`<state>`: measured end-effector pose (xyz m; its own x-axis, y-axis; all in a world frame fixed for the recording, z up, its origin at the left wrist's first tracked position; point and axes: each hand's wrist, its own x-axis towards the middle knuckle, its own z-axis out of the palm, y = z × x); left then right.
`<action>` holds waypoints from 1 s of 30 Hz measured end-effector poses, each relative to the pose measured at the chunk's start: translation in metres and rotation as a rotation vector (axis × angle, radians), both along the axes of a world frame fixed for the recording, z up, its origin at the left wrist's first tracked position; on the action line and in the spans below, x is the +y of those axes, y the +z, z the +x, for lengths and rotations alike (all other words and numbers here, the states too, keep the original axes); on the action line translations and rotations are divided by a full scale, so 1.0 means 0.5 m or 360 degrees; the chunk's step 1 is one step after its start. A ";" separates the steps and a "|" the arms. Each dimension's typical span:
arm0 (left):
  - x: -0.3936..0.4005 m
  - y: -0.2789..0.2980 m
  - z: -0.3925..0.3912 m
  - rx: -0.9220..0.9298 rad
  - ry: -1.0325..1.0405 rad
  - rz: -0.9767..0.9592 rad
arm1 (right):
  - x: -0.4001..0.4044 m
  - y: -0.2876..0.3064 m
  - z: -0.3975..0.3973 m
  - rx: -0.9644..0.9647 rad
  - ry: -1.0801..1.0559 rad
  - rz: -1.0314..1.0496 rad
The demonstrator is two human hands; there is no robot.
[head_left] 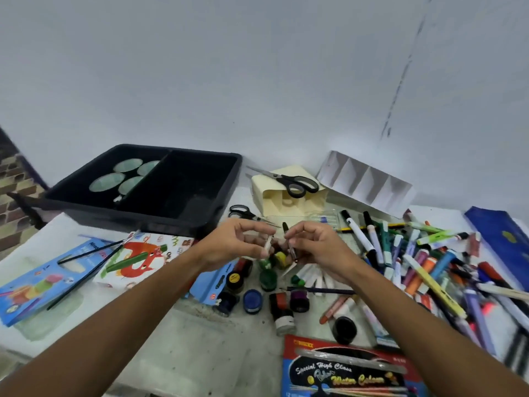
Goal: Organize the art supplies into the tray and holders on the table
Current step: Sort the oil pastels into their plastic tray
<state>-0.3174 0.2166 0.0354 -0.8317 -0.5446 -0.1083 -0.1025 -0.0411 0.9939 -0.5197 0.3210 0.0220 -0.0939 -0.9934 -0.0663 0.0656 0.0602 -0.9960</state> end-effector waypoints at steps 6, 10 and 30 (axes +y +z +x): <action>0.074 0.007 -0.173 0.0203 0.0081 0.0321 | 0.110 0.012 -0.096 -0.0105 -0.0376 0.0025; 0.139 0.004 -0.298 0.0130 -0.0093 0.0306 | 0.222 0.023 -0.183 -0.0309 -0.0513 0.0052; 0.569 -0.037 -0.678 -0.0329 -0.1035 0.0122 | 0.761 -0.017 -0.358 0.0355 -0.1622 0.0567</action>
<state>-0.6565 0.5012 0.0167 -0.9451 0.0741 -0.3182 -0.3173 0.0233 0.9480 -0.6989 0.7016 0.0136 -0.9040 -0.3707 -0.2132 0.0686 0.3663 -0.9280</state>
